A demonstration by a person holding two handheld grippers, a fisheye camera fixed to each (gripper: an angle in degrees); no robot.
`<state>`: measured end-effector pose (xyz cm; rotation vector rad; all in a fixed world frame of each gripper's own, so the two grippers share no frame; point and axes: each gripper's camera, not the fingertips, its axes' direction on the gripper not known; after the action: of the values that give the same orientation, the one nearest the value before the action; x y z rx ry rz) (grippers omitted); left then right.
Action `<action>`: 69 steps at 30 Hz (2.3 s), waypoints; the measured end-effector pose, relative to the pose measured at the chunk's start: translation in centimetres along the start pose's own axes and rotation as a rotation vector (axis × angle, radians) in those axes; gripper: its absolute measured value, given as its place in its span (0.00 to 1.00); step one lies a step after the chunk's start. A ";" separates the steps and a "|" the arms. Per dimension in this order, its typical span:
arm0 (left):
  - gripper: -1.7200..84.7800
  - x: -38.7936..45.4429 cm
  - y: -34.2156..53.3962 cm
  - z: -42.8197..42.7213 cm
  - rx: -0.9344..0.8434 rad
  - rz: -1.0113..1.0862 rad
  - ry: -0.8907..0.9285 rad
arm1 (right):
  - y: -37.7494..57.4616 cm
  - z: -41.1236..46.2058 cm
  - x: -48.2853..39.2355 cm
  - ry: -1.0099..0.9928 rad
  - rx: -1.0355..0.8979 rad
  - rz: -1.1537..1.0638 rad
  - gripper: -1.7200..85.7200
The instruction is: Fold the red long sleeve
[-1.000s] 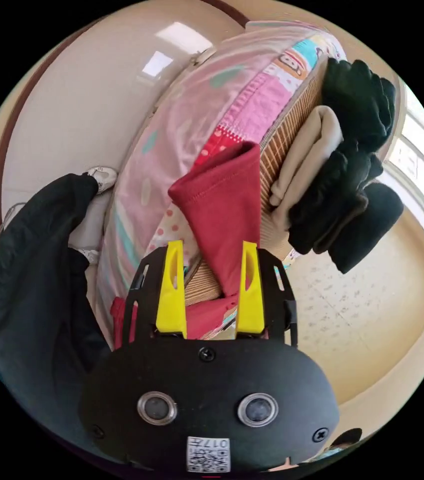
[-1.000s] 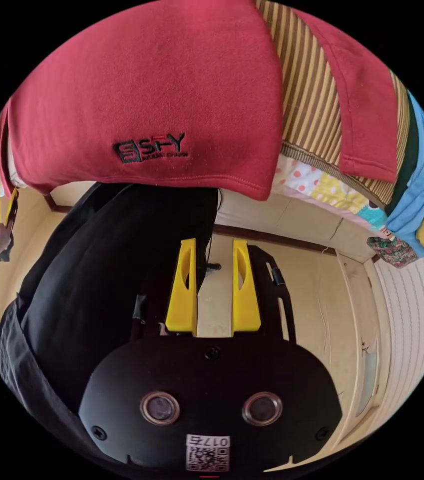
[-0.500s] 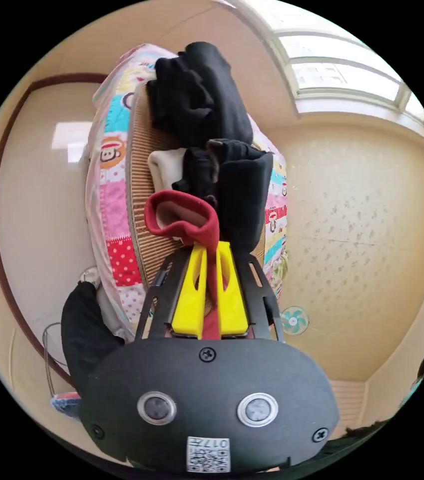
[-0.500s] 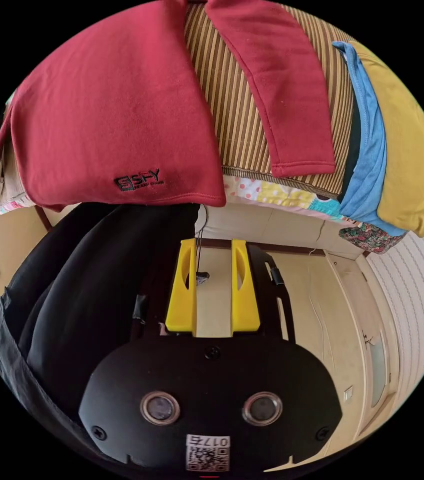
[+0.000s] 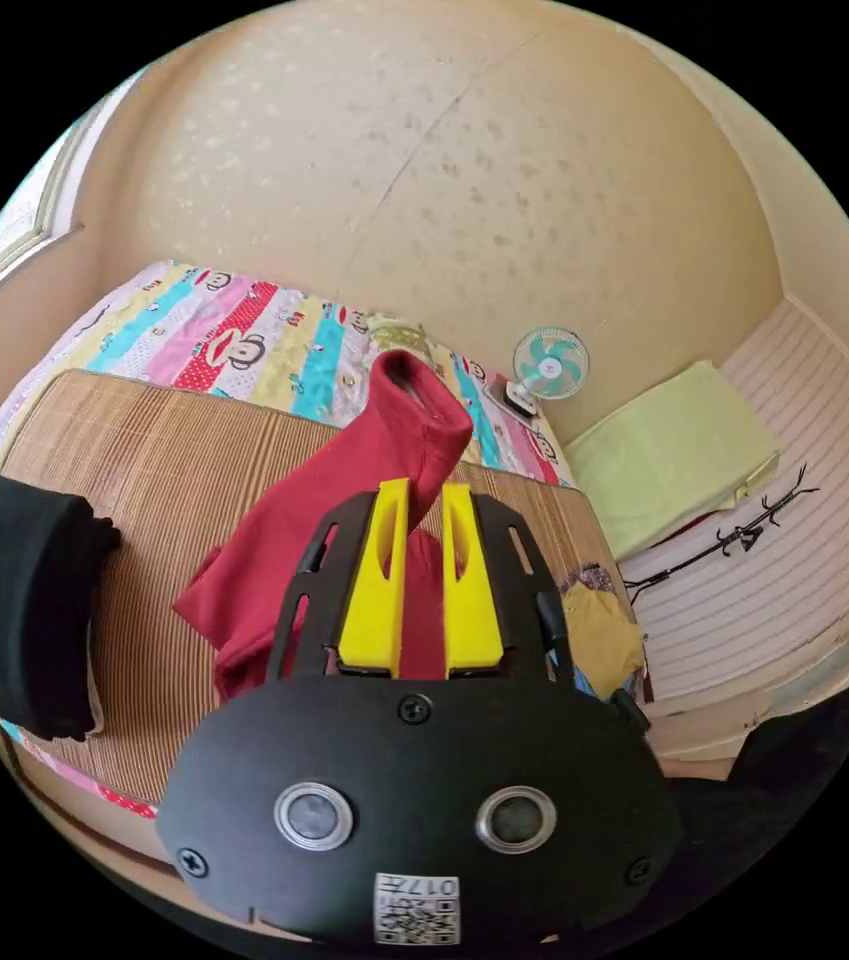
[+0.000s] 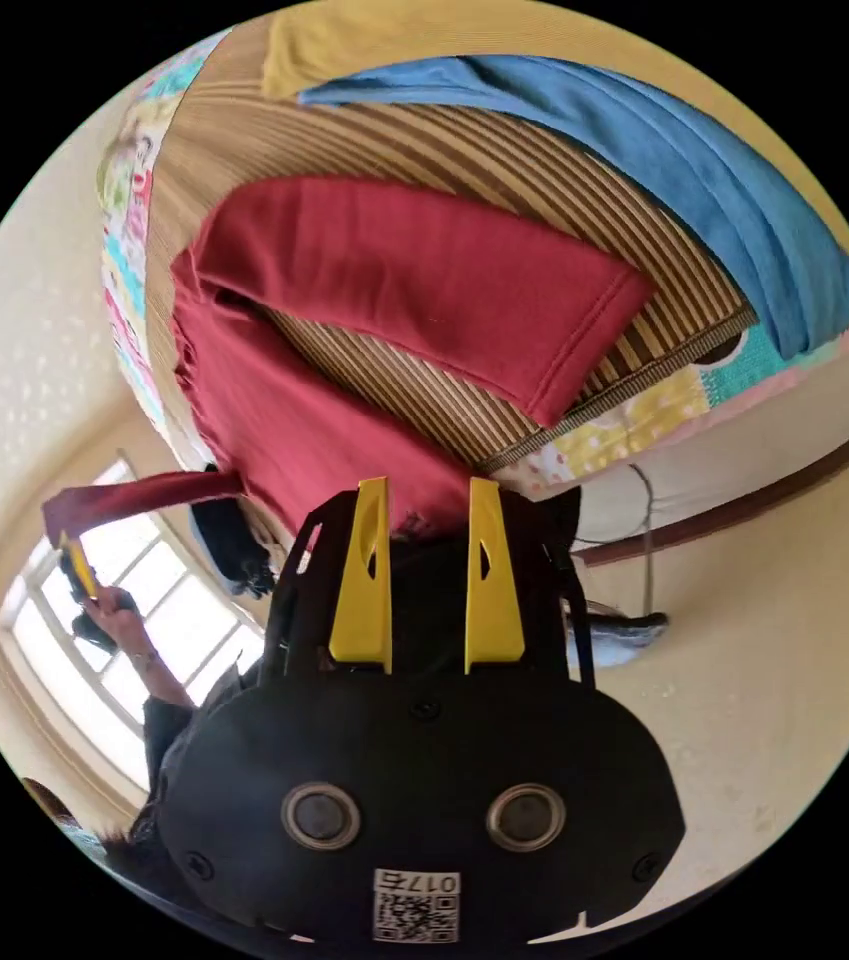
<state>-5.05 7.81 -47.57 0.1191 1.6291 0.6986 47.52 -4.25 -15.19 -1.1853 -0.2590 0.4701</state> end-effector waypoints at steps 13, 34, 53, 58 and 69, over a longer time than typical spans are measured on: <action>0.06 9.7 28.1 18.1 -1.057 0.291 -0.183 | 0.3 1.4 12.5 -0.869 0.370 0.821 0.08; 0.13 -13.8 17.3 14.5 -0.434 -0.514 -0.264 | 3.2 -9.1 -12.6 -0.928 0.379 -0.232 0.05; 0.02 -29.3 24.0 0.3 -0.334 -0.674 0.166 | 4.9 8.3 -36.3 -0.671 0.399 -0.771 0.06; 0.09 -25.5 26.4 -1.1 -0.487 -0.537 0.059 | 5.2 34.8 -43.6 -0.252 -0.076 -0.919 0.10; 0.10 -23.1 32.3 -8.6 -0.582 -0.466 -0.072 | 4.7 42.8 -22.6 0.567 -0.284 -0.777 0.11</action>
<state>-18.53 20.16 -11.21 -0.6288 1.2608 0.7603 8.22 21.59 -2.90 -1.3326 -0.2739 -0.5942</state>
